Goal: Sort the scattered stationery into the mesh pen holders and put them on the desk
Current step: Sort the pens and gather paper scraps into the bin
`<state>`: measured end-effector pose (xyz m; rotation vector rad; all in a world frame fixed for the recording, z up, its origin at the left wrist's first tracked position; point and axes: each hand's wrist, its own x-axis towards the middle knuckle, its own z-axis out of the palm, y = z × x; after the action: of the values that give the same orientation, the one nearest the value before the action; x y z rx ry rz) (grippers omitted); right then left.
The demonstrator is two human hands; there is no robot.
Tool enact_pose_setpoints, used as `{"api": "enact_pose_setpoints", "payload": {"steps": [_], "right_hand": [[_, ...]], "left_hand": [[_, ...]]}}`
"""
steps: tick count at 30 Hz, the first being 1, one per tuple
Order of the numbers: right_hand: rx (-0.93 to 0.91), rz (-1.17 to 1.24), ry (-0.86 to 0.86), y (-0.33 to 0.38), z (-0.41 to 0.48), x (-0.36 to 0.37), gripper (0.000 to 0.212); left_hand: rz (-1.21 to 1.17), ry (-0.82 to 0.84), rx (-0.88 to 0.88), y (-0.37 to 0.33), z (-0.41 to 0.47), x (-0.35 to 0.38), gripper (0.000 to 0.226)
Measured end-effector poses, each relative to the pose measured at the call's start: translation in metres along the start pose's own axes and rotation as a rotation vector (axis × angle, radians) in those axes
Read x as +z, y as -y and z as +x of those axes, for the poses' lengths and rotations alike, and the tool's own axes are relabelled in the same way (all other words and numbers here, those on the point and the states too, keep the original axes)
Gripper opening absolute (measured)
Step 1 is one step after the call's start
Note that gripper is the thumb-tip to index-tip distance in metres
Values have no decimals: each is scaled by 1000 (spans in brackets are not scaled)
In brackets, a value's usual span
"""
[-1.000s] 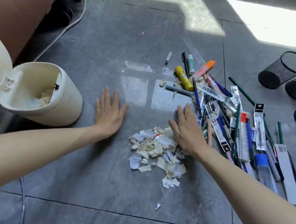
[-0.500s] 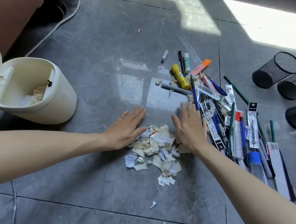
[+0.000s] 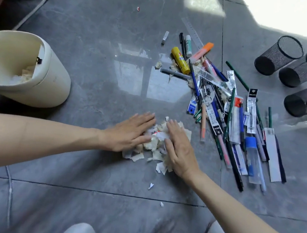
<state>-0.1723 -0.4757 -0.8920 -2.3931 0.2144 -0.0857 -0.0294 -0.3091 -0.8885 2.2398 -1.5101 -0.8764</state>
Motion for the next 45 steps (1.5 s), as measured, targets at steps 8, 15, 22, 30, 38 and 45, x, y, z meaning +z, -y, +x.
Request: {"api": "enact_pose_setpoints", "payload": {"steps": [8, 15, 22, 30, 38, 45], "right_hand": [[-528, -444, 304, -14, -50, -17, 100], [-620, -617, 407, -14, -73, -3, 94], [-388, -581, 155, -4, -57, 7, 85], [-283, -534, 97, 5, -54, 15, 88], [-37, -255, -103, -18, -35, -12, 60], [-93, -51, 35, -12, -25, -1, 60]], "left_hand": [[-2, 86, 142, -21, 1, 8, 71], [131, 105, 159, -12, -9, 8, 84], [67, 77, 117, -27, -15, 23, 75], [10, -27, 123, -25, -27, 28, 79], [232, 42, 254, -18, -34, 32, 119], [376, -3, 244, -10, -19, 37, 89]]}}
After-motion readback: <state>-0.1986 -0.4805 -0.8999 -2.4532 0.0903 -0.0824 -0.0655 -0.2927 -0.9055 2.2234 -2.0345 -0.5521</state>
